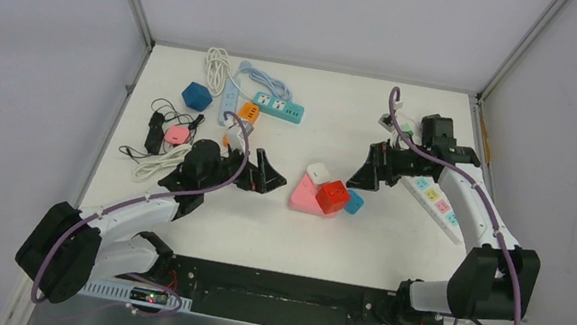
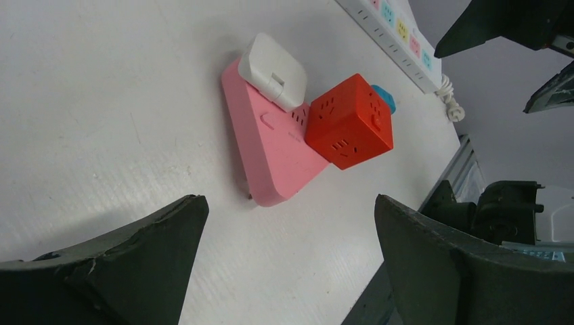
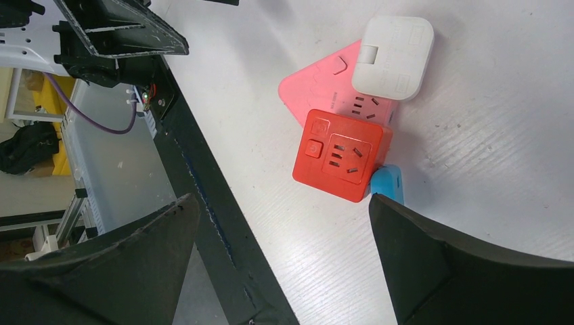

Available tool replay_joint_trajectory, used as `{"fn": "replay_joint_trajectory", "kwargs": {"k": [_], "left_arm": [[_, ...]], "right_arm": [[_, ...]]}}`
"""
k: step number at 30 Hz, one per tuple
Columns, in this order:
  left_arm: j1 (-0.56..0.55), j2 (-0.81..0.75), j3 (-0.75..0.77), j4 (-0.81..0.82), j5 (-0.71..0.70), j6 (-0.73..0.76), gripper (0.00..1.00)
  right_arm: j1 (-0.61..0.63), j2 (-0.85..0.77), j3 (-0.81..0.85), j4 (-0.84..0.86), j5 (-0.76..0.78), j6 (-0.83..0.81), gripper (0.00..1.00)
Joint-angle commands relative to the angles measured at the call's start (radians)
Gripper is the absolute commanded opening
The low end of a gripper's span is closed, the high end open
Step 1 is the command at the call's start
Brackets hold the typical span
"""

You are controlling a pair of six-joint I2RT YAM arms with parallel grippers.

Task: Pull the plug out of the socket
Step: Remove the plug from the socket.

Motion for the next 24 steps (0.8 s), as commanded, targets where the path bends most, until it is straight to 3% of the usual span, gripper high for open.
{"fn": "replay_joint_trajectory", "kwargs": {"k": [1, 11, 24], "left_arm": [[-0.003, 0.035, -0.016, 0.211, 0.005, -0.045, 0.99], [-0.02, 0.145, -0.051, 0.404, 0.057, -0.138, 0.99], [-0.3, 0.02, -0.023, 0.247, -0.144, 0.159, 0.99]], "right_arm": [[-0.008, -0.048, 0.033, 0.005, -0.013, -0.031, 1.0], [-0.012, -0.061, 0.031, 0.007, -0.011, -0.041, 1.0], [-0.013, -0.09, 0.029, 0.008, -0.027, -0.052, 1.0]]}}
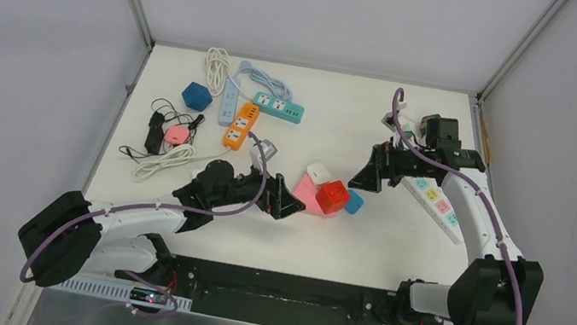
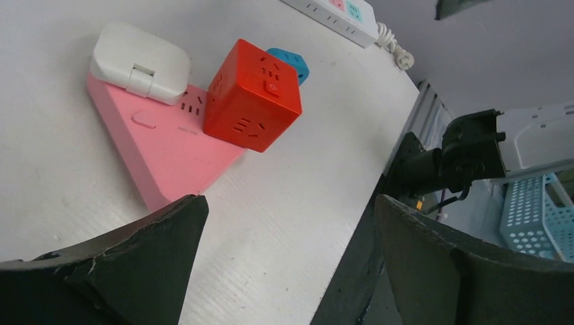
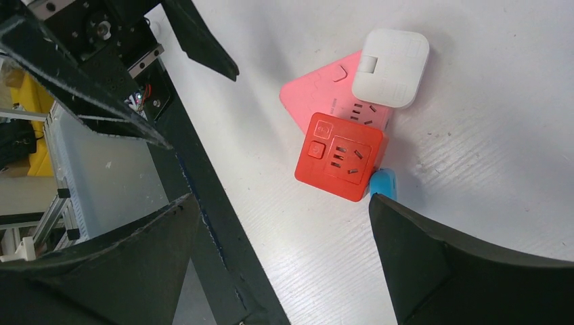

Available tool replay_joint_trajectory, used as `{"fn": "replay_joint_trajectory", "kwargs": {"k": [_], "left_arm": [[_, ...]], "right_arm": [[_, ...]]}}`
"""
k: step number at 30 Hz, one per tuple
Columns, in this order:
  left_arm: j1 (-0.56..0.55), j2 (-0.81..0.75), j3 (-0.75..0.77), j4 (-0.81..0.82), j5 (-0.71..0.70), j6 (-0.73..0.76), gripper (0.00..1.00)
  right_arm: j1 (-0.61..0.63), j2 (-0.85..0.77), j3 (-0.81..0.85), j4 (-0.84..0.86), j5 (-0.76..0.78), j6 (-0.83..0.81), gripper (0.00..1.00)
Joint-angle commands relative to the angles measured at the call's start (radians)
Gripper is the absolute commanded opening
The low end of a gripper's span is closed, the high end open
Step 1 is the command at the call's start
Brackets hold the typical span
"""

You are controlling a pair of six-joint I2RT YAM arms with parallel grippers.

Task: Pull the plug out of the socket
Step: Remove the plug from the socket.

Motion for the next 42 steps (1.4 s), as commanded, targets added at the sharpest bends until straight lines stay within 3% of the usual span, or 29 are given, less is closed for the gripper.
{"fn": "replay_joint_trajectory", "kwargs": {"k": [1, 10, 17, 23, 38, 42], "left_arm": [[-0.079, -0.047, 0.022, -0.001, -0.102, 0.176, 0.99], [-0.207, -0.039, 0.023, 0.009, -0.206, 0.266, 0.99], [-0.228, -0.068, -0.001, 0.006, -0.237, 0.253, 0.99], [-0.226, -0.122, -0.061, 0.02, -0.416, 0.21, 0.99], [-0.228, 0.012, 0.009, 0.074, -0.209, 0.302, 0.94], [-0.235, 0.067, 0.043, 0.076, -0.193, 0.317, 0.98]], "right_arm": [[-0.006, -0.048, 0.03, 0.008, -0.026, -0.028, 1.0], [-0.006, -0.071, 0.026, 0.015, -0.026, -0.028, 1.0], [-0.005, -0.074, 0.025, 0.015, -0.026, -0.032, 1.0], [-0.008, -0.071, 0.023, 0.016, -0.022, -0.037, 1.0], [-0.018, -0.047, 0.021, 0.011, 0.027, -0.06, 1.0], [-0.021, -0.048, 0.024, 0.008, 0.029, -0.063, 1.0]]}}
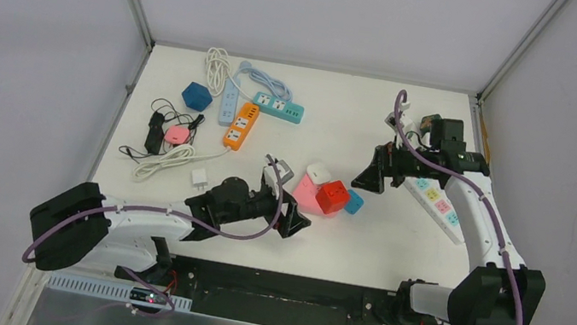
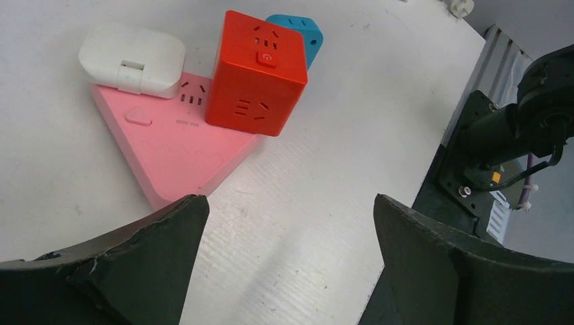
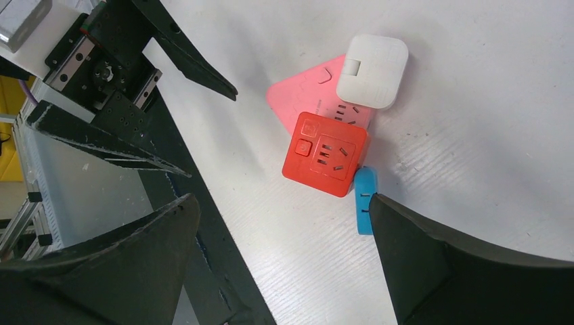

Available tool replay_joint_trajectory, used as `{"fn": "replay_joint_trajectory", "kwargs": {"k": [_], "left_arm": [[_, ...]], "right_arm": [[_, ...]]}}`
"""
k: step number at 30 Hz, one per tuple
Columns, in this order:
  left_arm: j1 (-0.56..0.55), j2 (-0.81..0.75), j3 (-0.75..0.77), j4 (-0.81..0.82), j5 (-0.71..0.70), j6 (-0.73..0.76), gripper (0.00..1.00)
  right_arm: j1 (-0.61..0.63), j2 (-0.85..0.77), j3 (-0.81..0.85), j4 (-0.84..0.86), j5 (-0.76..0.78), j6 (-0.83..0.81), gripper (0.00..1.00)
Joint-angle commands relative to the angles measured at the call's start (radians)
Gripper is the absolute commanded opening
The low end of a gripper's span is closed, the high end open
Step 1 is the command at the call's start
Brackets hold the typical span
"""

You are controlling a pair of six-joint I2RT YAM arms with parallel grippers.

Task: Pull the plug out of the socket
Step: Remove the plug from the socket.

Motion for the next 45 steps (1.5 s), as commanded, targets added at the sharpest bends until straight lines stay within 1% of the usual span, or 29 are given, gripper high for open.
{"fn": "replay_joint_trajectory", "kwargs": {"k": [1, 4, 8, 11, 14, 18, 20, 24, 28, 30, 32, 40, 45], "left_arm": [[-0.021, 0.043, 0.067, 0.063, 0.042, 0.048, 0.98], [-0.05, 0.062, 0.097, 0.029, -0.014, 0.074, 0.98], [-0.102, 0.101, 0.216, -0.16, -0.13, 0.111, 0.98], [-0.139, 0.155, 0.309, -0.294, -0.247, 0.136, 0.98], [-0.154, 0.202, 0.358, -0.319, -0.294, 0.186, 0.98], [-0.154, 0.263, 0.402, -0.322, -0.314, 0.298, 0.99], [-0.153, 0.282, 0.413, -0.314, -0.293, 0.36, 0.99], [-0.139, 0.314, 0.419, -0.256, -0.205, 0.461, 0.99], [-0.084, 0.352, 0.438, -0.227, -0.129, 0.441, 0.98], [-0.051, 0.369, 0.444, -0.204, -0.048, 0.428, 0.96], [-0.029, 0.394, 0.46, -0.19, 0.0, 0.421, 0.95], [0.009, 0.491, 0.543, -0.22, 0.0, 0.443, 0.94], [0.015, 0.55, 0.607, -0.262, 0.04, 0.441, 0.84]], "right_arm": [[-0.01, -0.012, 0.023, 0.008, 0.001, -0.031, 1.0], [-0.012, -0.014, 0.024, 0.006, 0.0, -0.031, 1.0], [-0.015, -0.011, 0.026, 0.003, 0.001, -0.025, 1.0], [-0.021, -0.004, 0.029, 0.013, 0.027, 0.003, 1.0], [-0.031, 0.007, 0.031, 0.018, 0.038, 0.02, 1.0], [-0.034, 0.014, 0.031, 0.018, 0.038, 0.027, 1.0], [-0.037, 0.018, 0.031, 0.018, 0.044, 0.029, 1.0], [-0.037, 0.032, 0.031, 0.018, 0.046, 0.03, 1.0], [-0.039, 0.039, 0.03, 0.018, 0.049, 0.03, 1.0], [-0.04, 0.039, 0.029, 0.018, 0.049, 0.03, 1.0], [-0.042, 0.039, 0.029, 0.018, 0.047, 0.03, 1.0], [-0.051, 0.039, 0.028, 0.018, 0.04, 0.032, 1.0], [-0.053, 0.041, 0.028, 0.018, 0.038, 0.032, 1.0]]}}
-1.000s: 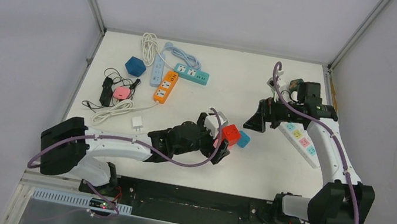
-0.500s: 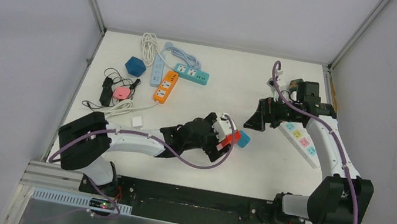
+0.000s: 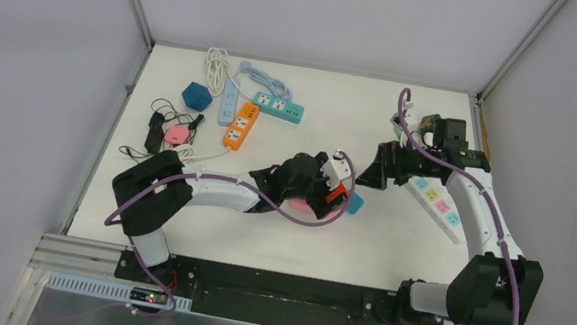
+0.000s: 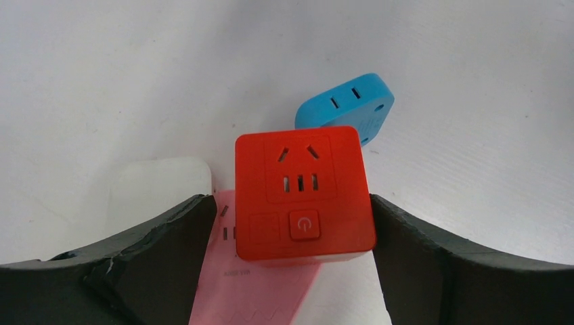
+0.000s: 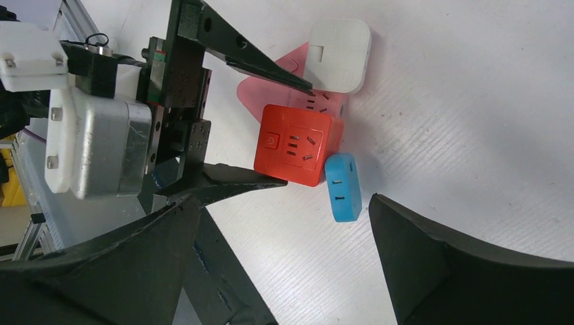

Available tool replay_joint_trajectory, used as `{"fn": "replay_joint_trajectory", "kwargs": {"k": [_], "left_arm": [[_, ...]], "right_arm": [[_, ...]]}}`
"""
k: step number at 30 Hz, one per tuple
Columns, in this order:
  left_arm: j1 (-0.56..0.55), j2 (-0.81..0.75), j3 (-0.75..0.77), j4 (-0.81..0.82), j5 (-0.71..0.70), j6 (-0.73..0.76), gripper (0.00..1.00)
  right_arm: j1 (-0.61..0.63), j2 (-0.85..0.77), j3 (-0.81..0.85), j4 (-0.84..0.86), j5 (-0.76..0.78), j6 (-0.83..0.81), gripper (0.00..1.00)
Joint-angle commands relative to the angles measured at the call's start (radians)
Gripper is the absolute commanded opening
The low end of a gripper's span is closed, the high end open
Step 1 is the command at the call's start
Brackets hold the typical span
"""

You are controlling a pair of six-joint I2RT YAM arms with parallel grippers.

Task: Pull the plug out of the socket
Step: Remove the plug from the socket.

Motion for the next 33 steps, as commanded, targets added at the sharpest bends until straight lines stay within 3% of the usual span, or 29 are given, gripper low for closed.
{"fn": "replay_joint_trajectory", "kwargs": {"k": [1, 4, 11, 13, 16, 18, 28, 33], "left_arm": [[0.011, 0.039, 0.078, -0.007, 0.048, 0.012, 0.82], [0.01, 0.064, 0.093, -0.006, 0.05, 0.005, 0.8], [0.012, 0.069, 0.089, -0.03, 0.056, 0.009, 0.6], [0.011, 0.057, 0.079, -0.041, 0.053, 0.013, 0.46], [0.014, 0.032, 0.053, -0.058, 0.062, 0.028, 0.13], [0.02, 0.009, 0.028, -0.056, 0.086, 0.036, 0.0], [0.059, -0.195, -0.234, 0.063, 0.277, 0.107, 0.0], [0.068, -0.295, -0.353, 0.116, 0.287, 0.111, 0.0]], "right_arm": [[-0.008, 0.001, 0.028, 0.018, -0.014, 0.004, 1.0], [-0.01, 0.001, 0.028, 0.016, -0.014, 0.003, 1.0], [-0.014, 0.002, 0.026, 0.015, -0.014, -0.001, 1.0], [-0.013, 0.002, 0.026, 0.015, -0.014, -0.002, 1.0], [-0.015, 0.0, 0.025, 0.015, -0.016, -0.004, 1.0], [-0.014, -0.001, 0.024, 0.015, -0.016, -0.007, 1.0], [-0.013, -0.054, -0.025, 0.039, -0.057, -0.085, 1.0], [-0.006, -0.112, -0.124, 0.043, -0.204, -0.319, 1.0]]}}
